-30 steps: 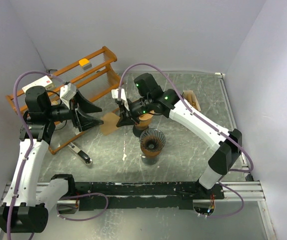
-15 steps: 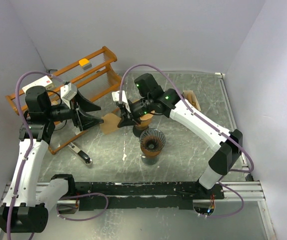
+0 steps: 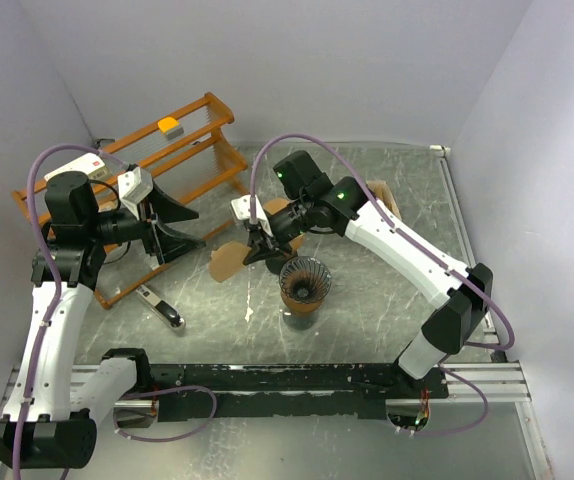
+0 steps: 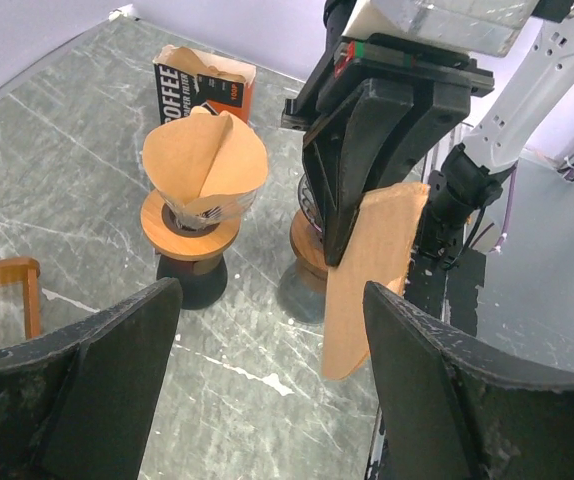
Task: Place the coffee filter in the dripper
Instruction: Place the coffee filter in the coffee dripper.
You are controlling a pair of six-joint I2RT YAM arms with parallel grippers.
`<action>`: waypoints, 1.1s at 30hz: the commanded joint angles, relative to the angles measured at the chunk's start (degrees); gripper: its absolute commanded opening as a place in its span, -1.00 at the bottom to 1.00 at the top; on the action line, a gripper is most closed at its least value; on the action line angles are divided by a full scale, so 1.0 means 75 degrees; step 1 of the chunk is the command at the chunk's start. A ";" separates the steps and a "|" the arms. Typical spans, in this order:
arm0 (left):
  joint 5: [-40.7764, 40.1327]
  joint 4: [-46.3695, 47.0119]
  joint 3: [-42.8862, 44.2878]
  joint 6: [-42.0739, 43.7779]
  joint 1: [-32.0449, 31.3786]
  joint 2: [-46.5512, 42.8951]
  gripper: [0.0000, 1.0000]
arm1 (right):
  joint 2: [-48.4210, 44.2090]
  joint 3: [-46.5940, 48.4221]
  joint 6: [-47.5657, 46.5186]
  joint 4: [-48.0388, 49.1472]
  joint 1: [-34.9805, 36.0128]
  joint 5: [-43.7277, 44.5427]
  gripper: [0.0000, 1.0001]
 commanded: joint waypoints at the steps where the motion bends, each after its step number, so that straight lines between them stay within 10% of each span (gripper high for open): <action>1: 0.0154 0.0025 -0.0048 -0.0006 0.0076 -0.0088 0.70 | 0.0116 0.0502 -0.0145 -0.0273 0.0047 -0.0543 -1.00; 33: -0.0147 -0.1344 0.0818 0.1360 0.0030 -0.0084 0.62 | 0.0418 0.0670 0.0263 -0.0468 0.0050 -0.0292 -1.00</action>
